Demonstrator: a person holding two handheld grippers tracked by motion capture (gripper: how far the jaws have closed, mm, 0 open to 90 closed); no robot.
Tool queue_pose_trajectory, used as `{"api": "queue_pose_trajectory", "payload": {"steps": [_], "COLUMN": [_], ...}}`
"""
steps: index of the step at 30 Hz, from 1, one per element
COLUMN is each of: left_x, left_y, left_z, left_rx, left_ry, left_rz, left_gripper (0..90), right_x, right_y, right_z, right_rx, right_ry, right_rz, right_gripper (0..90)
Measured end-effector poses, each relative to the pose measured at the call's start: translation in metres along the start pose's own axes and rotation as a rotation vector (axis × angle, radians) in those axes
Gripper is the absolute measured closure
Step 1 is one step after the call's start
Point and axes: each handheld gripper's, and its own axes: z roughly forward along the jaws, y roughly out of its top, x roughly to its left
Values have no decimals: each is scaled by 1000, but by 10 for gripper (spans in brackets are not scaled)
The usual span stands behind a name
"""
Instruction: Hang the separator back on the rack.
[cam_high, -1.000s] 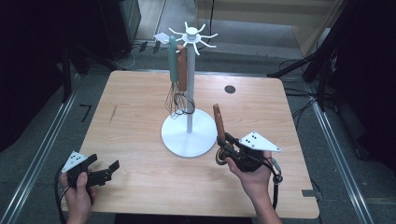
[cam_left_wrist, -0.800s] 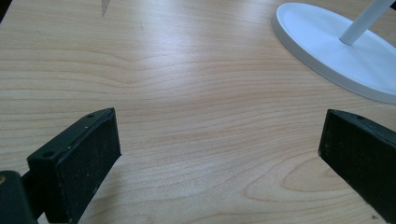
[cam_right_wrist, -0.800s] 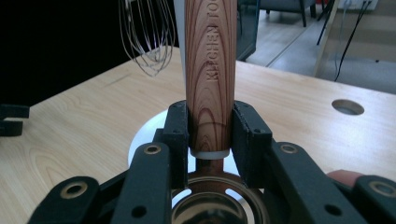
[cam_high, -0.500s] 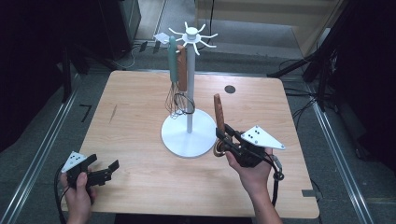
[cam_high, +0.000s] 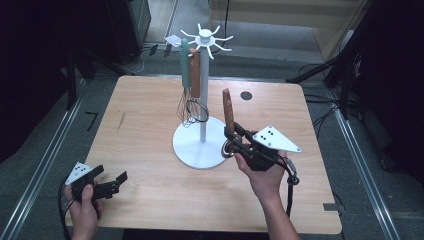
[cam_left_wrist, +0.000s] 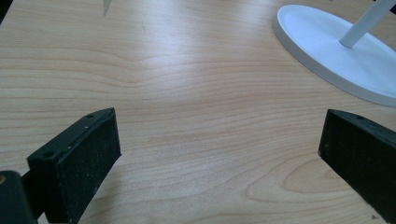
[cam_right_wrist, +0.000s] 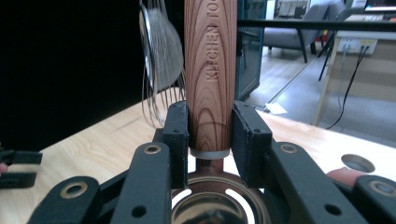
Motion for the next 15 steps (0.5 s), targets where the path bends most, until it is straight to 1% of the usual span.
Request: {"api": "queue_pose_trajectory", "payload": {"steps": [2, 4, 7, 9, 10, 13, 15], "left_x": [0, 0, 0, 0, 0, 0, 0], "left_y": [0, 0, 0, 0, 0, 0, 0], "left_z": [0, 0, 0, 0, 0, 0, 0], "left_rx": [0, 1, 3, 1, 2, 4, 6], "left_ry": [0, 1, 1, 0, -1, 1, -1], "left_rz": [-1, 2, 2, 0, 1, 0, -3], "left_gripper": [0, 0, 0, 0, 0, 0, 0], "right_x": [1, 3, 6, 9, 11, 16, 18], "right_y": [3, 7, 12, 15, 17, 22, 25], "right_z": [1, 1, 2, 4, 4, 6, 6], "right_rx": [-8, -17, -30, -34, -36, -47, -58], "right_ry": [-11, -10, -22, -51, -56, -74, -71], "right_rz": [-19, -19, -27, -45, -49, -55, -49], "right_gripper": [708, 708, 708, 708, 708, 708, 708]}}
